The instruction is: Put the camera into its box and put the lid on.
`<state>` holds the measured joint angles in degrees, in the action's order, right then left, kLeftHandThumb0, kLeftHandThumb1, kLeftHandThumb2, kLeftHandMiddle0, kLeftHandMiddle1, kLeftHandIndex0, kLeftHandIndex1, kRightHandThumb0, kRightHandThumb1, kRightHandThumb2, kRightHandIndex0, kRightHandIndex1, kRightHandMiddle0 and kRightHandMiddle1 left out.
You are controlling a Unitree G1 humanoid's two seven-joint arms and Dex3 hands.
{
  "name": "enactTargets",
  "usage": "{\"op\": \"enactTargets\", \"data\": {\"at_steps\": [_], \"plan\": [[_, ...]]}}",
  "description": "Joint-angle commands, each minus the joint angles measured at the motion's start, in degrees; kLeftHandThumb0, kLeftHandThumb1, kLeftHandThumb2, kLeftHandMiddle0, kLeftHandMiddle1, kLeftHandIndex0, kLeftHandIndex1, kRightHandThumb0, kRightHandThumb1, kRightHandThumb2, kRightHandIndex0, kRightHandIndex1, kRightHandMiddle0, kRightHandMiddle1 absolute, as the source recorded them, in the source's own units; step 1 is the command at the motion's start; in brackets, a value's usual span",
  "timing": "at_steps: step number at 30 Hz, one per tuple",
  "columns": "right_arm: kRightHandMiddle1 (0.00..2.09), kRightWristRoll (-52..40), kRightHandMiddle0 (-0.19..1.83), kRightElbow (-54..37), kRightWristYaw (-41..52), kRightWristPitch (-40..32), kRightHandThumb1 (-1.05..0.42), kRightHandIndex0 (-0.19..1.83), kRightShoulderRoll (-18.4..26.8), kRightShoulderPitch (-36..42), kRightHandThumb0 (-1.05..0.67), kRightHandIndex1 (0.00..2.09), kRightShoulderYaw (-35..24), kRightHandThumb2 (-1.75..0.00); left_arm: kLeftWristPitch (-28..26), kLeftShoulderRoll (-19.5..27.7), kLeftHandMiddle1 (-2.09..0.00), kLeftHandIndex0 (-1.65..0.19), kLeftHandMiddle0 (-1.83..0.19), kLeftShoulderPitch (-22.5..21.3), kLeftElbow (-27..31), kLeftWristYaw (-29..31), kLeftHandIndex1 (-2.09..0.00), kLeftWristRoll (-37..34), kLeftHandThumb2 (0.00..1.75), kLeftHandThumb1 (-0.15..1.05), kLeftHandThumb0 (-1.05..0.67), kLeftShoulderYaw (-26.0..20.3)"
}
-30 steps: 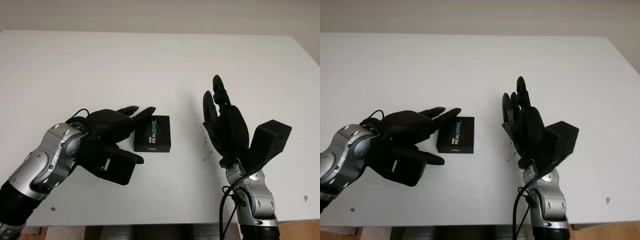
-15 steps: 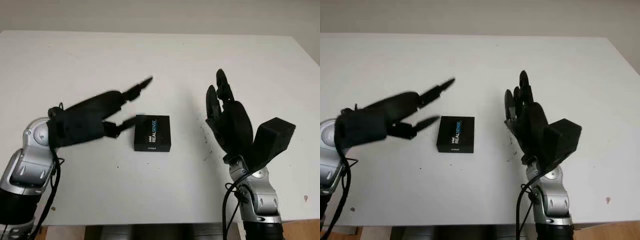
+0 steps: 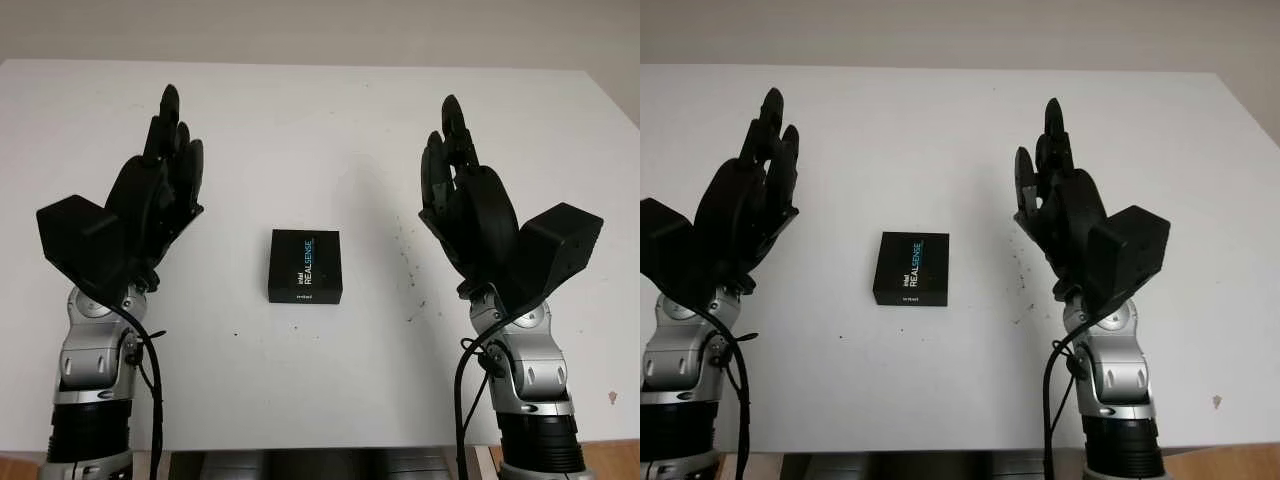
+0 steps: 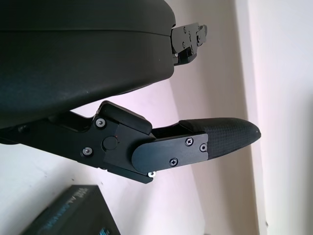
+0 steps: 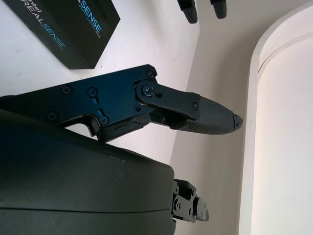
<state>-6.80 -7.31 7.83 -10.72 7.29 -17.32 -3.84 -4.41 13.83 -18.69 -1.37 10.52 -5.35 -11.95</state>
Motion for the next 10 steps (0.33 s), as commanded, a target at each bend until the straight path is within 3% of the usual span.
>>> {"op": "enactTargets", "data": {"at_steps": [1,10], "plan": [[0.00,0.40,-0.19,0.09,-0.20,-0.01,-1.05,-0.19,0.32,-0.51,-0.75,0.00,0.05,-0.67,1.19,-0.27,0.00,0.19,0.19,1.33,-0.34,-0.38,0.00,0.34,0.61,1.05,-0.88,0.68],[0.00,-0.12,-0.19,0.37,-0.14,-0.71,-1.05,-0.19,-0.51,0.35,-0.75,0.00,0.55,-0.65,1.73,-1.77,0.00,0.19,0.19,4.10,1.84,-2.00,0.00,0.42,0.66,1.05,-0.87,2.12]]}}
